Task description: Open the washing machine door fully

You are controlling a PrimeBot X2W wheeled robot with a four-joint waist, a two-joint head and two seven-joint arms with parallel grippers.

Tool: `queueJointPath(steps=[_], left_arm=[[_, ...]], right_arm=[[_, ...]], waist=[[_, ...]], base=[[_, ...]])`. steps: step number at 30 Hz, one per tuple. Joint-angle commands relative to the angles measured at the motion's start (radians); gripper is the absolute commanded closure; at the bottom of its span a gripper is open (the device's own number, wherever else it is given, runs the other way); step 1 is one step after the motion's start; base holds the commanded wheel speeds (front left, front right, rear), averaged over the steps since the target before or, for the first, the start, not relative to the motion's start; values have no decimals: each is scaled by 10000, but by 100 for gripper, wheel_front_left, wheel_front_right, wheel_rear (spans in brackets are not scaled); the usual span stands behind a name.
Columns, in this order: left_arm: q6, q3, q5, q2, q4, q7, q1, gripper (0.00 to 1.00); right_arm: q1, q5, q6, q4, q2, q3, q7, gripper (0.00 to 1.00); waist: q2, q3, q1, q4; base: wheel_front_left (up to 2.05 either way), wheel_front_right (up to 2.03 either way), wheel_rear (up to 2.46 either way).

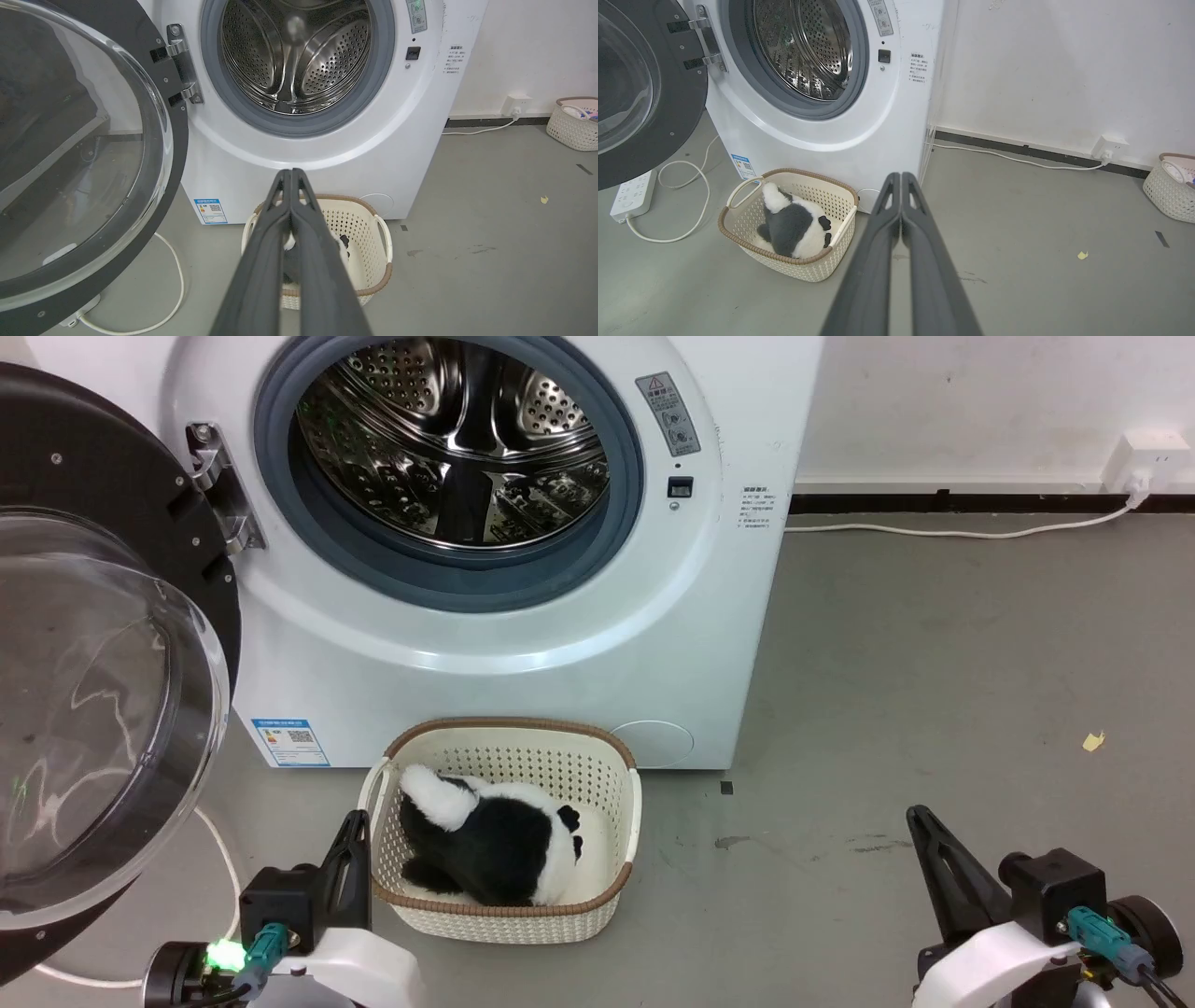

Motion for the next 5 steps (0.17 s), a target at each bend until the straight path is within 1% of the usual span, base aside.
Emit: queueJointPath(steps=[1, 5], left_arm=[[-43, -3, 87, 3, -37, 3, -151, 100], [-43, -3, 87, 3, -37, 3, -151, 100]], right_arm=[[-119, -76, 8, -34, 45, -5, 5, 100], [-119, -76, 8, -34, 45, -5, 5, 100]], waist=[[0, 0, 0, 1], [0, 0, 0, 1]], base=[[0, 0, 0], [0, 0, 0]])
